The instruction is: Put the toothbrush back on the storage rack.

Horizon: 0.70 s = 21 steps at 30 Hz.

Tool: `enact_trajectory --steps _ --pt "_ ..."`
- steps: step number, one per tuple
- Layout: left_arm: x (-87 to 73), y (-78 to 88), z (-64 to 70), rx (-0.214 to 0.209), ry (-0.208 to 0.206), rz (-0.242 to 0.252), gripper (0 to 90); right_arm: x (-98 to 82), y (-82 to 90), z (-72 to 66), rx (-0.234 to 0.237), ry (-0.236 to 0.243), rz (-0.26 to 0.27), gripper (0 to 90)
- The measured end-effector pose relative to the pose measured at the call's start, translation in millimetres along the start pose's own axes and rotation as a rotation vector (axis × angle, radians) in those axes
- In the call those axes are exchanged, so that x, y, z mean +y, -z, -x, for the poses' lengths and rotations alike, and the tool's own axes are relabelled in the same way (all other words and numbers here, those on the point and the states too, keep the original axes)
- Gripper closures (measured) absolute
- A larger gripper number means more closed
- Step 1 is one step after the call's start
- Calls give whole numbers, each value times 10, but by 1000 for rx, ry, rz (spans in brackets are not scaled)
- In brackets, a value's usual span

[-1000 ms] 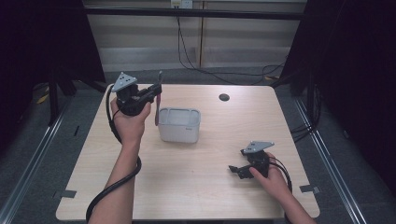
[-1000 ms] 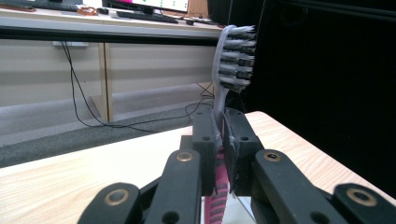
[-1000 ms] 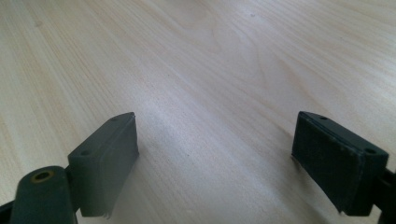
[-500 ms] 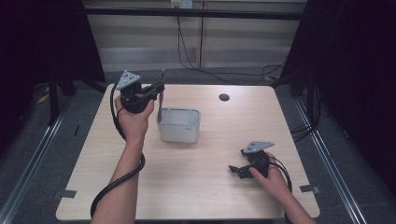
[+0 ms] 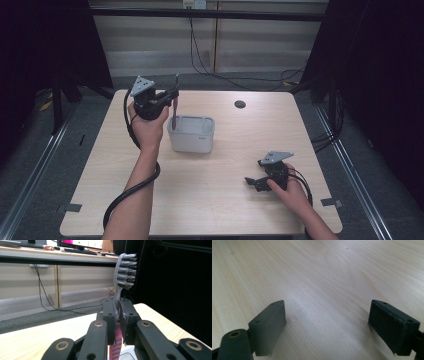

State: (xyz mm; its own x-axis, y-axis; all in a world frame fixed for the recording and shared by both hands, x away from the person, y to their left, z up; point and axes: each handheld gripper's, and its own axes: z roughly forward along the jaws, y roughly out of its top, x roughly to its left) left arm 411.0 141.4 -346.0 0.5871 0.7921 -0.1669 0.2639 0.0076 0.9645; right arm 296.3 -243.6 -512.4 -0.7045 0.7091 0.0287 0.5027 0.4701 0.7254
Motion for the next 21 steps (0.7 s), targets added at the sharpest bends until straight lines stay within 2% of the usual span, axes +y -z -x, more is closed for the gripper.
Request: enact_trajectory --steps 8,21 --pt "-113 -17 -34 33 -2 3 838 0 0 0 0 0 0 139" --pt "-240 -8 -58 47 13 -6 836 0 0 0 0 0 0 139"
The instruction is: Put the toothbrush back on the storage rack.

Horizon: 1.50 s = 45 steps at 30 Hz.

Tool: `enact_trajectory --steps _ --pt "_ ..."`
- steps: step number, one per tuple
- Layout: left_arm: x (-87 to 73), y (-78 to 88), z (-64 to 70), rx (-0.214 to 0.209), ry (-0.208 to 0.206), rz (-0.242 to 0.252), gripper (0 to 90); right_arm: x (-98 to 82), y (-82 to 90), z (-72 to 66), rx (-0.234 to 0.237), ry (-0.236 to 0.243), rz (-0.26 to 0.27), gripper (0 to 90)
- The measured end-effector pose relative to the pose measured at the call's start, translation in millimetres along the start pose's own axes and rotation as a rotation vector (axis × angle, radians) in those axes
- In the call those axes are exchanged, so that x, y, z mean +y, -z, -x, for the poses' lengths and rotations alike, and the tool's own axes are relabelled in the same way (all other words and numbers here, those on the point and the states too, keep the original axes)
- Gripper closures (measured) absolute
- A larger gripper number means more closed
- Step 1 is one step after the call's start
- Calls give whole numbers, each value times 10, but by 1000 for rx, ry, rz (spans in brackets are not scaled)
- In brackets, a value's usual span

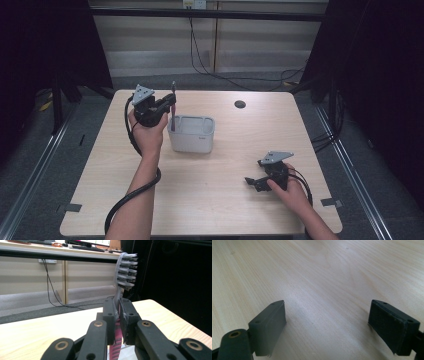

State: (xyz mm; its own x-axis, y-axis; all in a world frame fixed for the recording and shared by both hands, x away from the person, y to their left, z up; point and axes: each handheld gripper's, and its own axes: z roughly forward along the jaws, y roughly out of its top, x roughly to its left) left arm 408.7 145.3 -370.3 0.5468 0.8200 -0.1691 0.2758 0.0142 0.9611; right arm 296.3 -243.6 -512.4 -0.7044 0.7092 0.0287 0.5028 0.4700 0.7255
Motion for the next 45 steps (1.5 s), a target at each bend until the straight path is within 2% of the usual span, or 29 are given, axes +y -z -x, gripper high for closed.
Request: enact_trajectory --steps 45 --pt "-351 82 -90 31 28 -39 831 0 0 0 0 0 0 139"
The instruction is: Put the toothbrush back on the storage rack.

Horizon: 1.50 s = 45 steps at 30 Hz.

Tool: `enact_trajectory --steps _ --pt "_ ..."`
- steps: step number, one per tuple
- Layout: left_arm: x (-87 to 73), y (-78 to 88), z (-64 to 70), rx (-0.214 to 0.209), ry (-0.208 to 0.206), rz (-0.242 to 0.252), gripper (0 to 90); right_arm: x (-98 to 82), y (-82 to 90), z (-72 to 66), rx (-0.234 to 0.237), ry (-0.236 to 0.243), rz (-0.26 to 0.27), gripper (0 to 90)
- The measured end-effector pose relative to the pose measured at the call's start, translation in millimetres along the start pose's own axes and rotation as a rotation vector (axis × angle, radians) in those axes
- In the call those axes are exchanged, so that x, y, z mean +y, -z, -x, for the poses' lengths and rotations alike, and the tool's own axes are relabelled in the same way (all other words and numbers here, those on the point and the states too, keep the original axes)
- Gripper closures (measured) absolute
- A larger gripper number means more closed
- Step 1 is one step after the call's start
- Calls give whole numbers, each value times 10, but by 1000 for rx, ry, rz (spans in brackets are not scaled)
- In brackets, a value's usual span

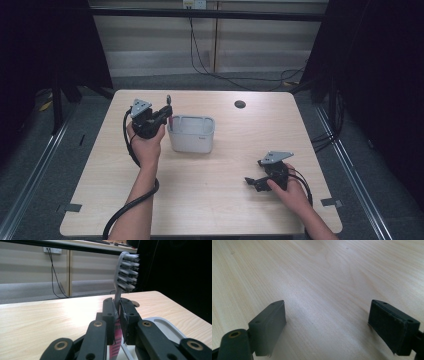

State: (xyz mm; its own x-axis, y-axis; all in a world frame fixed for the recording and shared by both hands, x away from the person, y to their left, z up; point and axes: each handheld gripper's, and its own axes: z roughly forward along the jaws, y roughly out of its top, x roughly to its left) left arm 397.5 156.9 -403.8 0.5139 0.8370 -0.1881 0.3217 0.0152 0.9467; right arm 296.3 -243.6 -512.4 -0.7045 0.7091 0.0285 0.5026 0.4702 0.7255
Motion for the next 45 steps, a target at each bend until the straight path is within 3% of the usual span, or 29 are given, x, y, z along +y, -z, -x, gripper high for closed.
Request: enact_trajectory --steps 45 --pt "-276 112 40 17 -33 -50 824 0 0 0 0 0 0 139"
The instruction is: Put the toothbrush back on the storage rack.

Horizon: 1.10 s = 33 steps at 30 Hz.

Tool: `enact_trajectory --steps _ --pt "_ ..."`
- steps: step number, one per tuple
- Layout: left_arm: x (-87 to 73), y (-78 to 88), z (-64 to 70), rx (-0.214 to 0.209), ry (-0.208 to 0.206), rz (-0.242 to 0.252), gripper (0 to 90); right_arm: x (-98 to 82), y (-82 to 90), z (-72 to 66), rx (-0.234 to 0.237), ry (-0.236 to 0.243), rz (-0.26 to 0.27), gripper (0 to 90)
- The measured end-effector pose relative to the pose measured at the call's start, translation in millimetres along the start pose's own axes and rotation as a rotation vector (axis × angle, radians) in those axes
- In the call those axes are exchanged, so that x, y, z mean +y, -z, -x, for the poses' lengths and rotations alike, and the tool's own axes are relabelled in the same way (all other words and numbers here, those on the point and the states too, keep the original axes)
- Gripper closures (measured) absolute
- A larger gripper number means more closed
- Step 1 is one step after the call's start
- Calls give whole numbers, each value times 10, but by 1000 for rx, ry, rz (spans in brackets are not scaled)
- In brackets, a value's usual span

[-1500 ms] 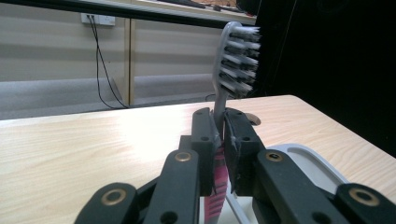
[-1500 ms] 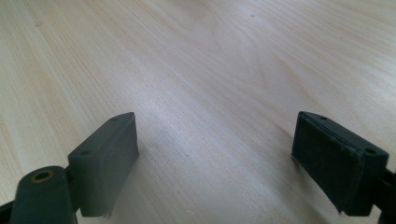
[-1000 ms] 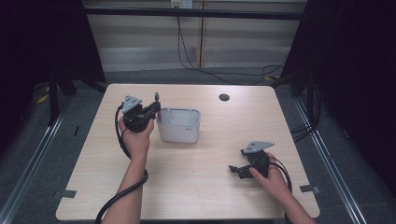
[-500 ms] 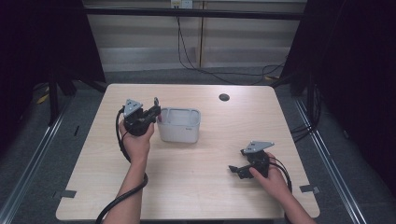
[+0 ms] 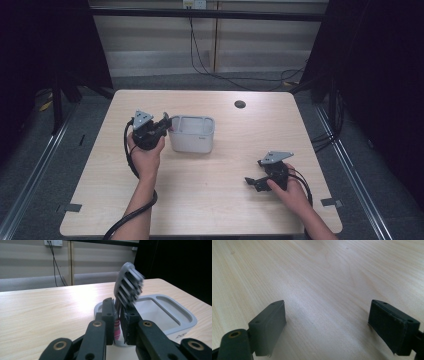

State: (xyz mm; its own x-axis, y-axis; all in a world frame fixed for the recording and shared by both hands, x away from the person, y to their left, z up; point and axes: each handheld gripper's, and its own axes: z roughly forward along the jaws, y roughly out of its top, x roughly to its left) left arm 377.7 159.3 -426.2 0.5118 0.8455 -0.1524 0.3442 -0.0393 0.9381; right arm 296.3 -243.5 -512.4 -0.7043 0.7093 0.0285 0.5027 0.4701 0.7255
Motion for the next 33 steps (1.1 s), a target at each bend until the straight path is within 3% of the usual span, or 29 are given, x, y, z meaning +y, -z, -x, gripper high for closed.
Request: enact_trajectory --steps 19,33 --pt "-20 24 -14 4 -7 -18 820 0 0 0 0 0 0 139" --pt "-28 32 -43 3 -14 -32 769 0 0 0 0 0 0 139"
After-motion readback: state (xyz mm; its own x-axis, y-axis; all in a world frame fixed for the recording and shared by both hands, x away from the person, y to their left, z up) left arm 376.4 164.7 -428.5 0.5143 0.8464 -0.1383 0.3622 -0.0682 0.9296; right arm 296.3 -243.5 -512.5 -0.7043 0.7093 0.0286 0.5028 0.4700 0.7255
